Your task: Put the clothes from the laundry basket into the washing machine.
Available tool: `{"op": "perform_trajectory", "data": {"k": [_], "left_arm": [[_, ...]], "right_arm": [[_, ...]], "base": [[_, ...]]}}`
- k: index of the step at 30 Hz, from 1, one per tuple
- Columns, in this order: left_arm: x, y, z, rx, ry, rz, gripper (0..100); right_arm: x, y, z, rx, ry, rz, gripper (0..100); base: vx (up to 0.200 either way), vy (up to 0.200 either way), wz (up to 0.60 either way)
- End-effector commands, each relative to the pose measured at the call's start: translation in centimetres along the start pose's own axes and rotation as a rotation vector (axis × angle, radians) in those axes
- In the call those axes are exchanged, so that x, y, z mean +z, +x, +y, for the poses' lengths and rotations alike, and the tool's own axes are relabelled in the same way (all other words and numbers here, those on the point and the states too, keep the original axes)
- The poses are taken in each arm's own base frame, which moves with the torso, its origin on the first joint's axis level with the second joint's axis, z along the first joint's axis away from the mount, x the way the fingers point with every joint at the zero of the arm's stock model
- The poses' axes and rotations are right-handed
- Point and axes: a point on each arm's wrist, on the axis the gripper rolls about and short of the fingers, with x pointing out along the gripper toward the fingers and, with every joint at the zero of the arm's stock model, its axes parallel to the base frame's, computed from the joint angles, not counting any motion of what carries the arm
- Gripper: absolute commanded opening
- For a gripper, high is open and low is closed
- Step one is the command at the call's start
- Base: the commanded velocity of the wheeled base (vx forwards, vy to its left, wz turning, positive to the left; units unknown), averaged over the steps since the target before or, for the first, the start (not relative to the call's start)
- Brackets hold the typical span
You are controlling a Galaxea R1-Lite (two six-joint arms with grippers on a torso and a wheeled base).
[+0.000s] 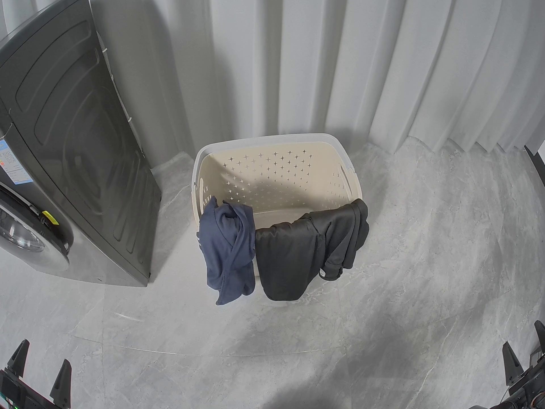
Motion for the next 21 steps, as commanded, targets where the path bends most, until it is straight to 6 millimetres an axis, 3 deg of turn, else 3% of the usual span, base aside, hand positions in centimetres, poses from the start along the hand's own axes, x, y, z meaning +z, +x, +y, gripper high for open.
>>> {"op": "perform_trajectory", "data": {"k": [1, 3, 12, 21], "left_arm": [[-0.44, -0.01, 0.02, 0.000, 0.000, 0.000, 100], [-0.44, -0.01, 0.02, 0.000, 0.000, 0.000, 100], [-0.44, -0.01, 0.02, 0.000, 0.000, 0.000, 100], [-0.48, 0.01, 0.02, 0.001, 0.000, 0.001, 100]], "right_arm": [[-0.51, 0.08, 0.00, 0.000, 0.000, 0.013, 100], [-0.50, 0.08, 0.00, 0.000, 0.000, 0.011, 100], [-0.51, 0.08, 0.00, 0.000, 0.000, 0.013, 100], [-0.50, 0.08, 0.00, 0.000, 0.000, 0.011, 100]], "base": [[0.200, 0.000, 0.00], [0.200, 0.000, 0.00], [0.000, 0.000, 0.00], [0.200, 0.000, 0.00]]}}
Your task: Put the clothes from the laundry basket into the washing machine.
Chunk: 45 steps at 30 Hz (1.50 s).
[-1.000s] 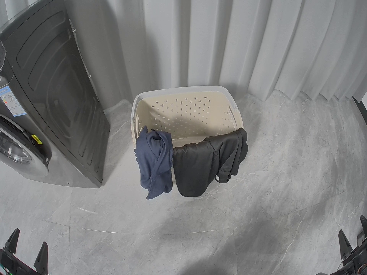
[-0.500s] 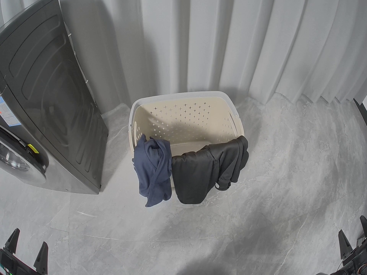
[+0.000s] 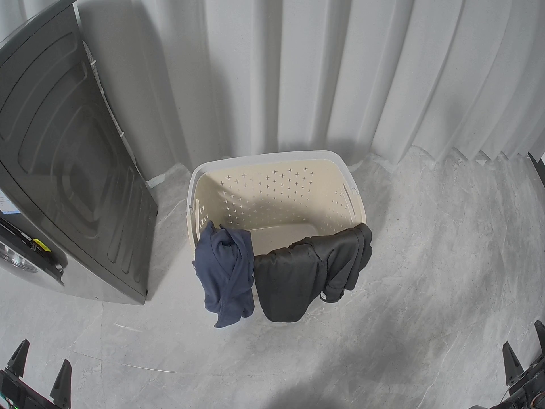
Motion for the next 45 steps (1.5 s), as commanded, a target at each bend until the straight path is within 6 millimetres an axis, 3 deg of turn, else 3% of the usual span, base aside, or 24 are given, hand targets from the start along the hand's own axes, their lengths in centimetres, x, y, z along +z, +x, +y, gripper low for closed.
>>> {"op": "perform_trajectory", "data": {"k": [1, 30, 45], "left_arm": [[-0.50, 0.01, 0.02, 0.001, 0.000, 0.003, 100], [-0.44, 0.00, 0.02, 0.000, 0.000, 0.000, 100], [-0.45, 0.00, 0.01, -0.001, 0.001, 0.002, 100]], "right_arm": [[-0.50, 0.08, 0.00, 0.000, -0.001, 0.011, 100], [-0.50, 0.08, 0.00, 0.000, -0.001, 0.011, 100], [-0.51, 0.08, 0.00, -0.001, 0.000, 0.013, 100]], "base": [[0.200, 0.000, 0.00], [0.117, 0.000, 0.00], [0.000, 0.000, 0.00]]}}
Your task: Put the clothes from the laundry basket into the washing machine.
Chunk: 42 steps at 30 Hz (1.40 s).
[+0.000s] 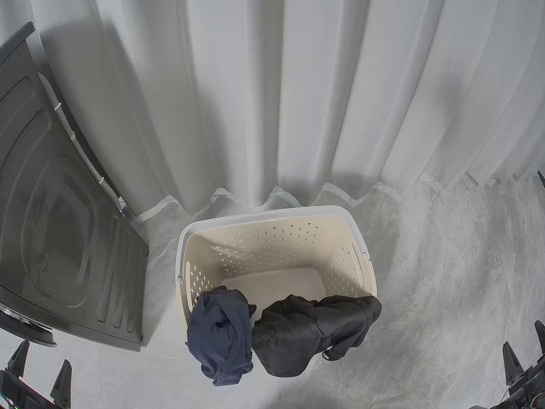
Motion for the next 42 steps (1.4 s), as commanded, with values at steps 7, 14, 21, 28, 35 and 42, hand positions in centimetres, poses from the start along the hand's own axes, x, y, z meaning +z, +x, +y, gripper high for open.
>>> {"op": "perform_trajectory", "data": {"k": [7, 14, 21, 28, 35, 42], "left_arm": [[-0.45, 0.00, 0.02, 0.002, 0.000, 0.000, 100], [-0.43, 0.00, 0.01, 0.000, 0.002, -0.001, 100], [-0.45, 0.00, 0.02, 0.000, 0.000, 0.000, 100], [-0.44, 0.01, 0.02, -0.001, -0.005, 0.002, 100], [-0.44, 0.01, 0.02, -0.001, -0.006, 0.002, 100], [-0.44, 0.01, 0.02, -0.001, -0.006, 0.002, 100]], "right_arm": [[-0.51, 0.07, 0.00, 0.000, -0.002, 0.010, 100], [-0.50, 0.08, 0.00, 0.000, 0.000, 0.012, 100], [-0.49, 0.08, 0.00, 0.000, 0.000, 0.010, 100], [-0.50, 0.08, -0.01, 0.000, 0.000, 0.012, 100], [-0.49, 0.08, -0.01, 0.000, 0.000, 0.010, 100], [-0.49, 0.08, -0.01, 0.000, 0.000, 0.010, 100]], "base": [[0.000, 0.000, 0.00], [0.000, 0.000, 0.00], [0.171, 0.000, 0.00], [0.086, 0.000, 0.00], [0.143, 0.000, 0.00], [0.029, 0.000, 0.00]]}}
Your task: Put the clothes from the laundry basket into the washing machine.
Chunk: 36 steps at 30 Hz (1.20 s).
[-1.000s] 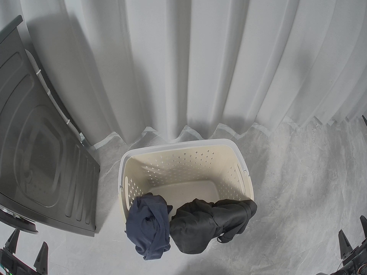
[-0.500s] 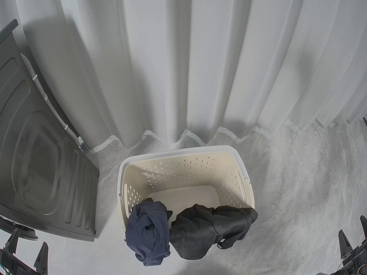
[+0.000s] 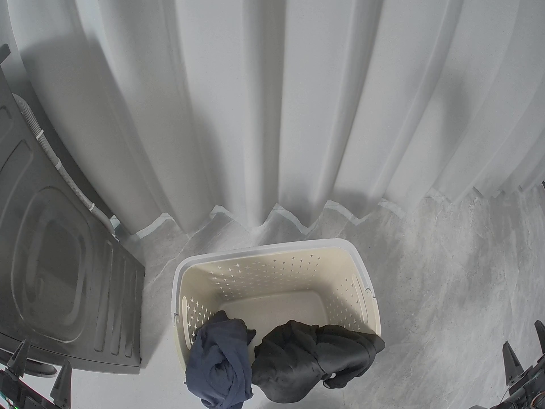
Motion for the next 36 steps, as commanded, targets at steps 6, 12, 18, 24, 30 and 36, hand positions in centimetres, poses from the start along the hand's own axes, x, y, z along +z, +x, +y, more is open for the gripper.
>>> {"op": "perform_trajectory", "data": {"k": [6, 12, 18, 24, 30, 36], "left_arm": [[-0.44, 0.01, 0.02, 0.004, 0.001, 0.001, 100], [-0.44, 0.01, 0.01, 0.003, -0.001, 0.001, 100], [-0.44, 0.01, 0.02, 0.001, -0.001, 0.001, 100], [-0.44, 0.01, 0.01, 0.003, 0.001, 0.001, 100], [-0.44, 0.01, 0.02, 0.001, -0.001, 0.001, 100], [-0.44, 0.01, 0.01, 0.003, -0.001, 0.001, 100]], "right_arm": [[-0.50, 0.08, 0.00, 0.000, -0.001, 0.011, 100], [-0.50, 0.07, 0.00, 0.000, -0.001, 0.010, 100], [-0.50, 0.07, 0.00, 0.000, -0.001, 0.010, 100], [-0.50, 0.07, 0.00, 0.000, -0.001, 0.010, 100], [-0.50, 0.08, 0.00, 0.000, -0.001, 0.011, 100], [-0.50, 0.08, 0.00, 0.000, -0.001, 0.011, 100]], "base": [[0.200, 0.000, 0.00], [0.000, 0.000, 0.00], [0.200, 0.000, 0.00], [0.000, 0.000, 0.00], [0.000, 0.000, 0.00], [0.000, 0.000, 0.00]]}}
